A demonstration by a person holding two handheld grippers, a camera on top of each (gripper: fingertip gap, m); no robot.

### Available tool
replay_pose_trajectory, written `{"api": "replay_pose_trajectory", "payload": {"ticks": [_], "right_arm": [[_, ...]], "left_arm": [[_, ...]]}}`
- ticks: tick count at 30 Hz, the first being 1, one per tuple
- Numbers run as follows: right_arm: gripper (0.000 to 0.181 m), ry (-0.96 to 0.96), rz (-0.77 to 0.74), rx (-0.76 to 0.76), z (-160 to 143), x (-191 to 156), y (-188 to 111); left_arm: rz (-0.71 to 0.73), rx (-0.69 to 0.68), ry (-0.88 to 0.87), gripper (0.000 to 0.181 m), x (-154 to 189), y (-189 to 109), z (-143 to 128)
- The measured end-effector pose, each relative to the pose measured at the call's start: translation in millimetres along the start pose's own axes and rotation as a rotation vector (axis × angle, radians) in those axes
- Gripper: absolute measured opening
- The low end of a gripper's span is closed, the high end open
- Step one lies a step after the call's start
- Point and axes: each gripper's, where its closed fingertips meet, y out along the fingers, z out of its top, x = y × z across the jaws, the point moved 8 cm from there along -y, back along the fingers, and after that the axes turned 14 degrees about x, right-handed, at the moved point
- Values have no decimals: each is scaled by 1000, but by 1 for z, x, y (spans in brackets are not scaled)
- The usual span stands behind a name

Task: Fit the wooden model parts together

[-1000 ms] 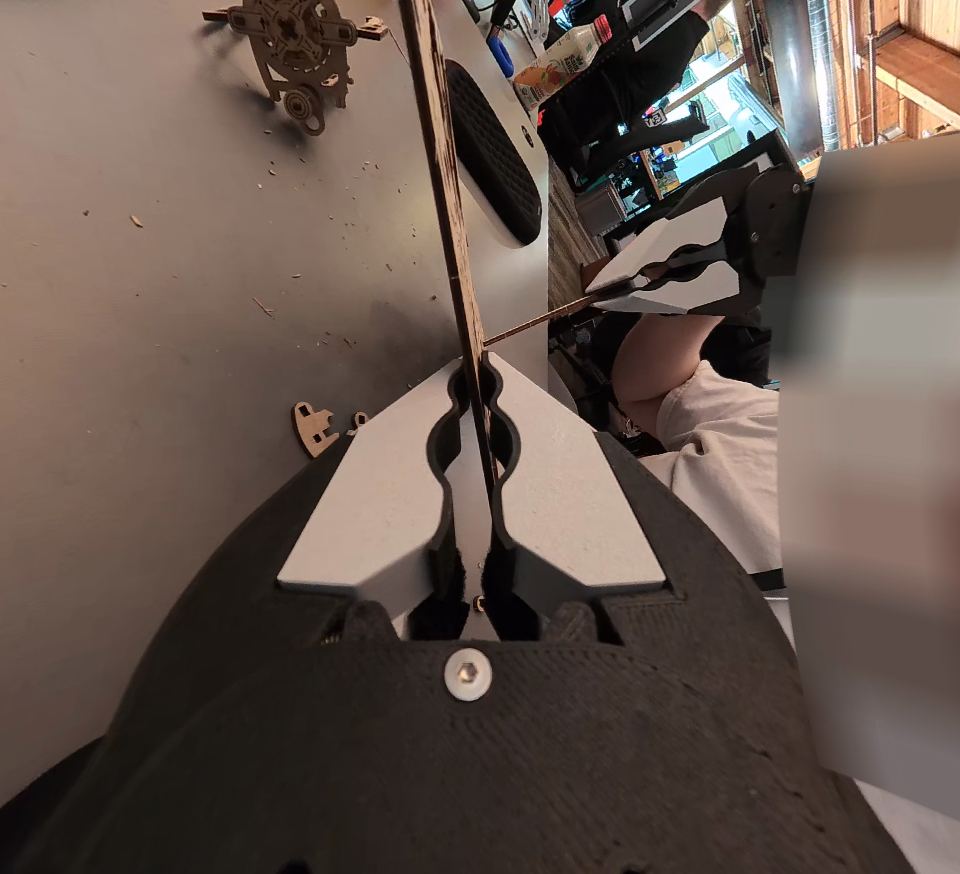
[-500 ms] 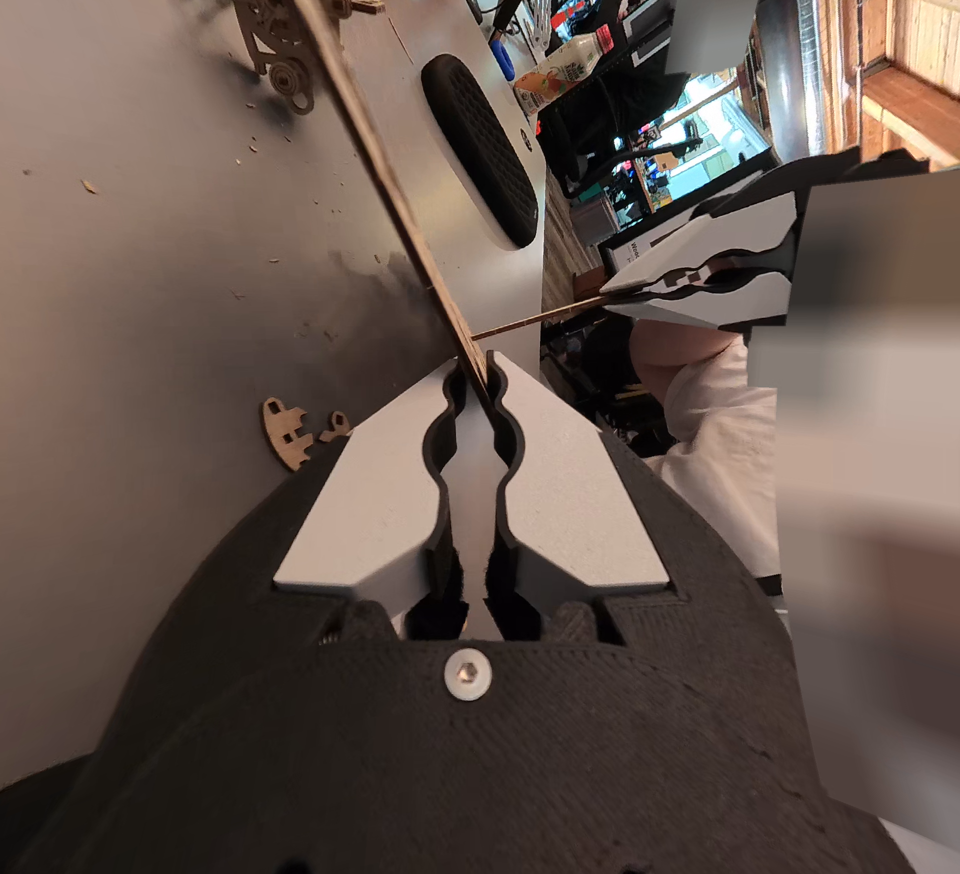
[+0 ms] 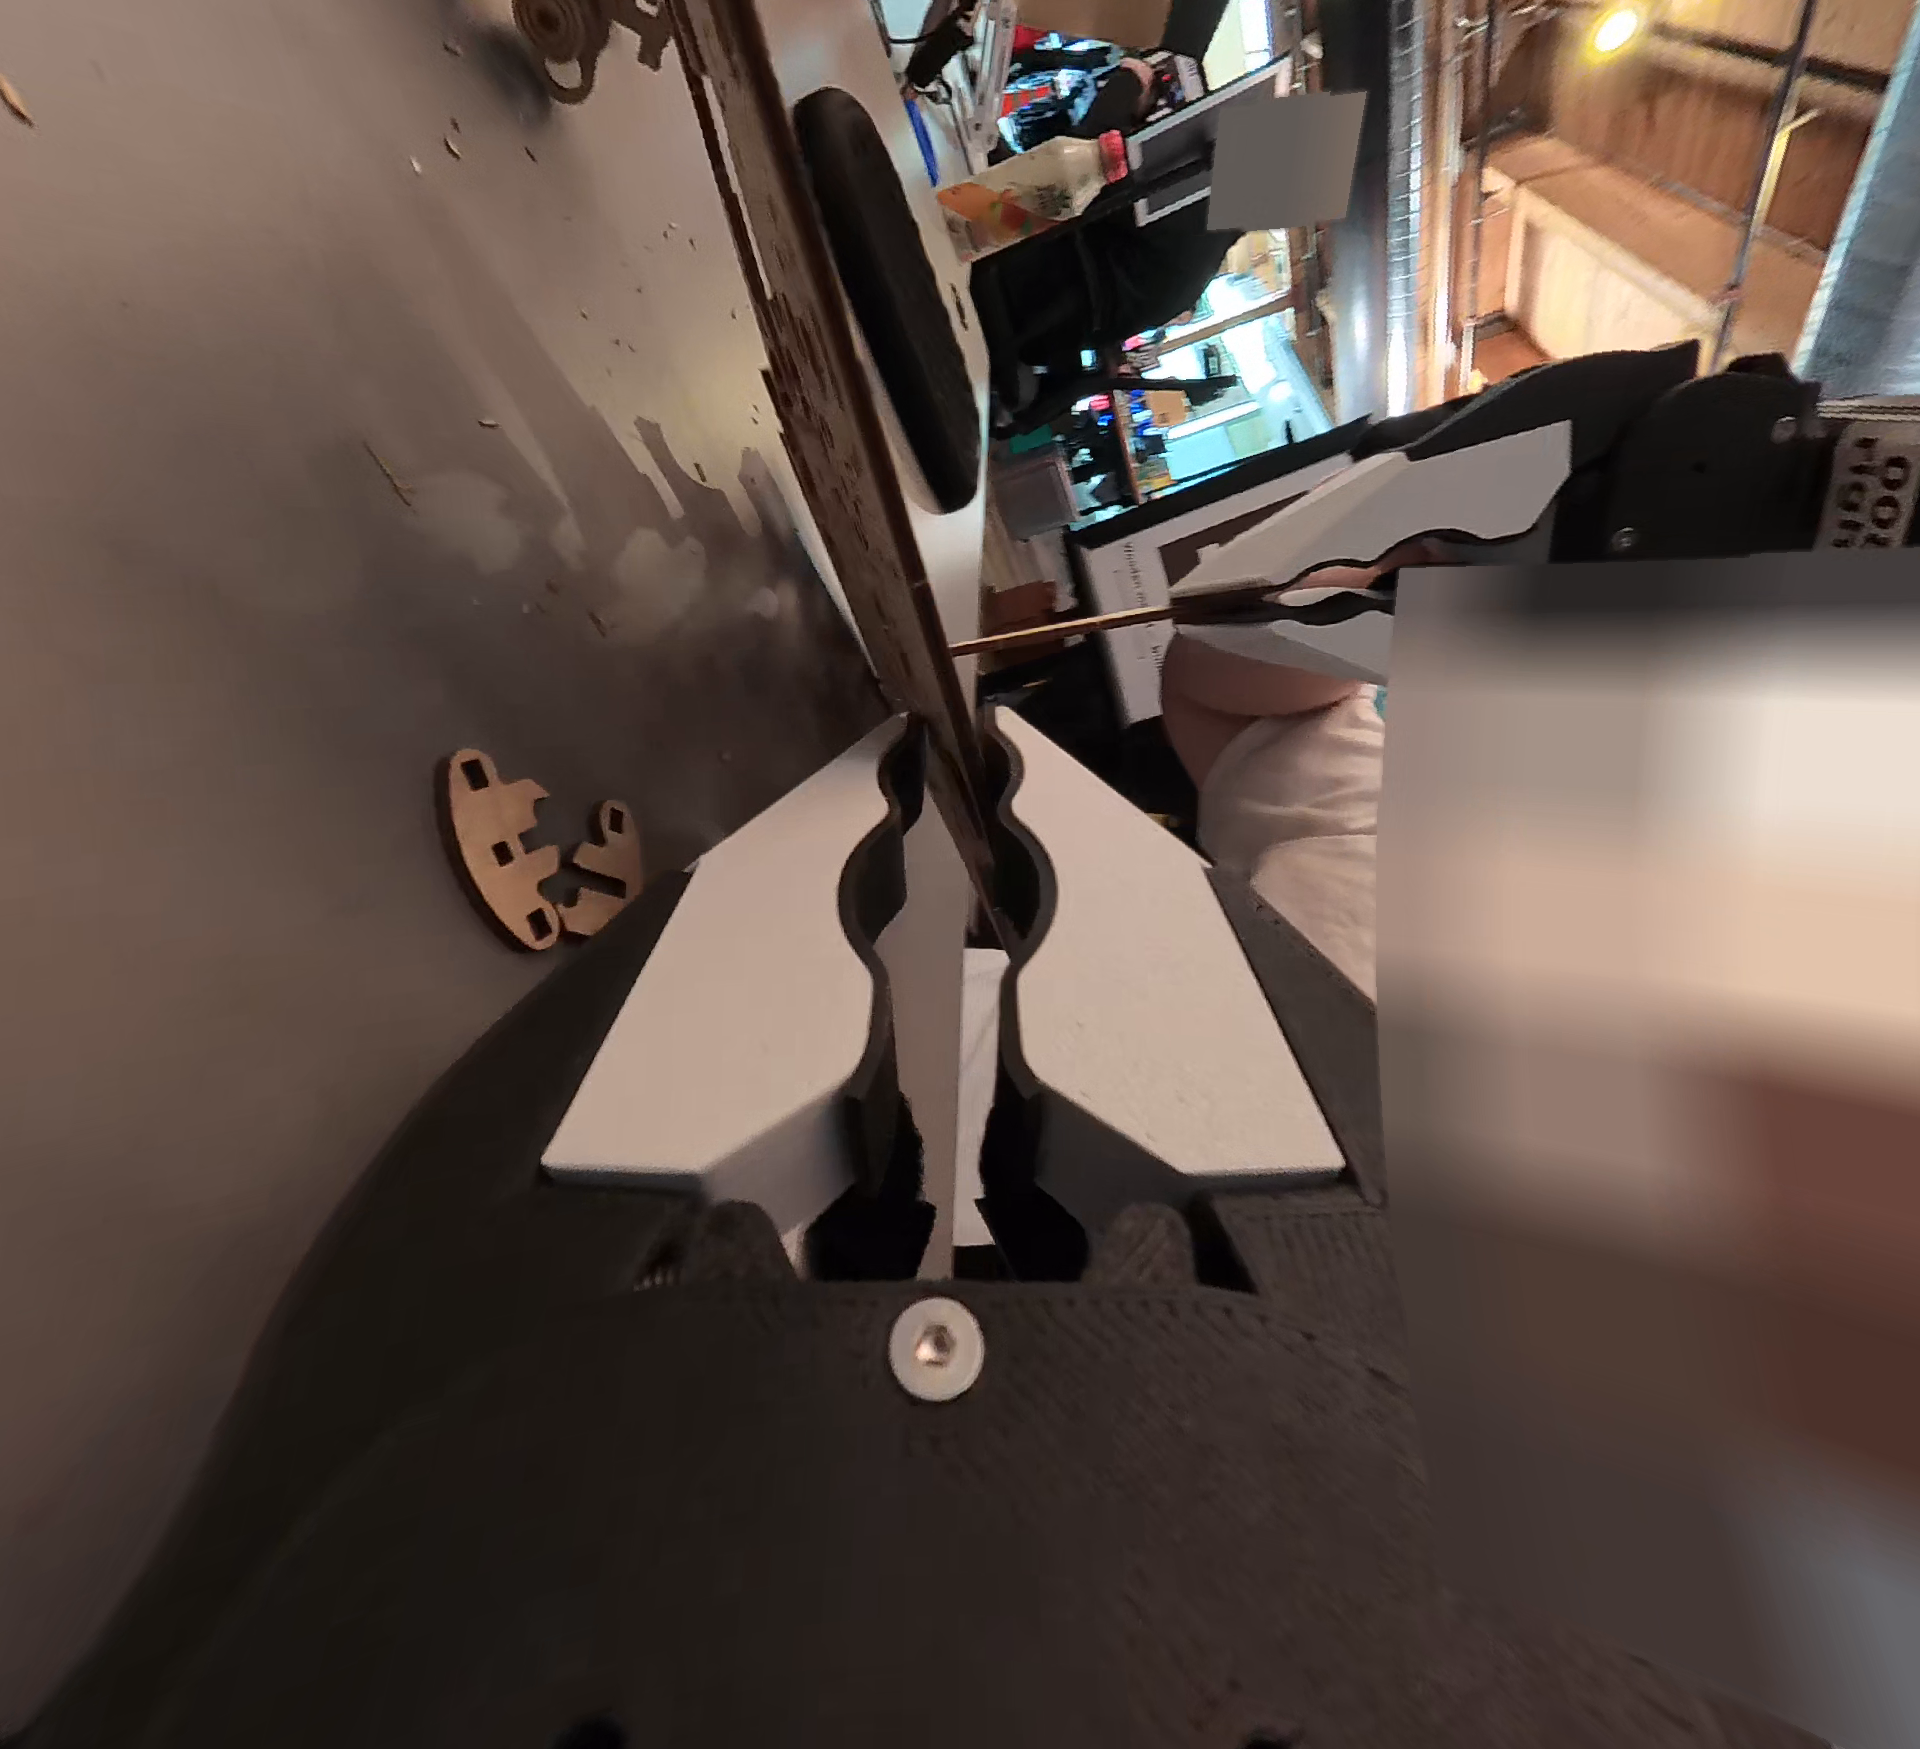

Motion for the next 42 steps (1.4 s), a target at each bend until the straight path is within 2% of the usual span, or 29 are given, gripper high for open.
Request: {"api": "replay_pose_trajectory", "payload": {"ticks": [1,9,19,33,42], "right_arm": [[1,3,8,5,1,1,0],[1,15,38,72,-1,4,2],[1,31,54,165,-14,4,-1],[1,13,62,146,-22,5,-2],[1,69,105,154,-36,15,-2]], "left_arm": [[-8,1,-13,10,-1,0,0],[10,-63,5,7,-3,4,-4],[23,-80,-19,5,-7,4,-5],[45,-86,-19,4,-9,4,-5],[63,-96,-7,3,-11,5,-5]]}}
